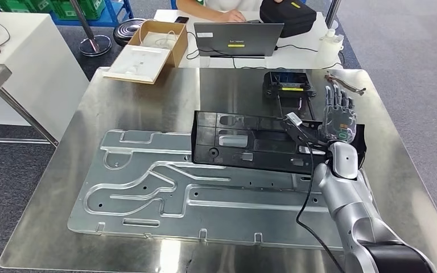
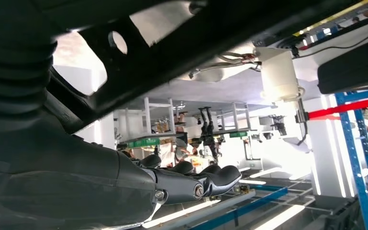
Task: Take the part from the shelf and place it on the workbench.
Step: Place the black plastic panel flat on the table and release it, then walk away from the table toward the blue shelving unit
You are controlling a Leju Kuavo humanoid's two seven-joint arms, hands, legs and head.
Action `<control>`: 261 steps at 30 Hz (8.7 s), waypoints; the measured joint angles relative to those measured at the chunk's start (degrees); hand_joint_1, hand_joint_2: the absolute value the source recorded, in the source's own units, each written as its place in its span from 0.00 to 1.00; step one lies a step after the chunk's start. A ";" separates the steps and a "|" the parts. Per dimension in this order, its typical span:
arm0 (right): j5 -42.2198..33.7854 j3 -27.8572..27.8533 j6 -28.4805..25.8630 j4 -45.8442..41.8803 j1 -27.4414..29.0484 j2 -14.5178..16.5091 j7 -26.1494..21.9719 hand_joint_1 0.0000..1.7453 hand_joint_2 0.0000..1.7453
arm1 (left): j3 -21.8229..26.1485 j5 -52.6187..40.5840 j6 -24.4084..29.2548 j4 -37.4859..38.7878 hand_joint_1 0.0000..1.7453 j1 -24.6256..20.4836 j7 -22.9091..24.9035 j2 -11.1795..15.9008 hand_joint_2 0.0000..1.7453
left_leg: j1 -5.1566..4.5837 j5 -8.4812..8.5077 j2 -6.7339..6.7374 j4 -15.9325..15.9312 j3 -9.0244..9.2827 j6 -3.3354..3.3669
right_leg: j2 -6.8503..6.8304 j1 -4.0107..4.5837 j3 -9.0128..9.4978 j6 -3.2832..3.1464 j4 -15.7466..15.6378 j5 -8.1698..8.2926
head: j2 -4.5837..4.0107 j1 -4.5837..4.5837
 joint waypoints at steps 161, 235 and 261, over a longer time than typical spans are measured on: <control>-31.83 -52.70 7.46 22.48 41.30 8.28 -10.19 0.00 0.00 | 12.76 17.75 -0.89 -0.42 0.00 5.38 -11.40 1.32 0.00 | -0.77 0.46 2.31 -19.01 16.69 1.77 | -2.68 -0.44 -1.00 2.36 0.26 1.17 | 0.00 -0.08; -16.52 -43.22 24.68 26.95 41.54 9.80 -0.63 0.00 0.00 | 11.26 13.76 -1.24 -0.52 0.00 5.58 -4.28 3.86 0.00 | -0.49 6.20 -5.42 -16.52 8.98 2.16 | 3.85 -1.02 3.31 2.20 1.79 -4.61 | 0.00 -0.14; -16.10 -43.24 25.42 26.97 41.22 9.93 -0.72 0.00 0.00 | 11.17 12.69 -0.20 -0.52 0.00 5.20 -4.10 3.58 0.00 | -0.47 7.14 -1.26 -17.65 8.89 2.83 | -0.24 -0.58 -1.94 2.49 15.75 -13.39 | 0.00 -0.13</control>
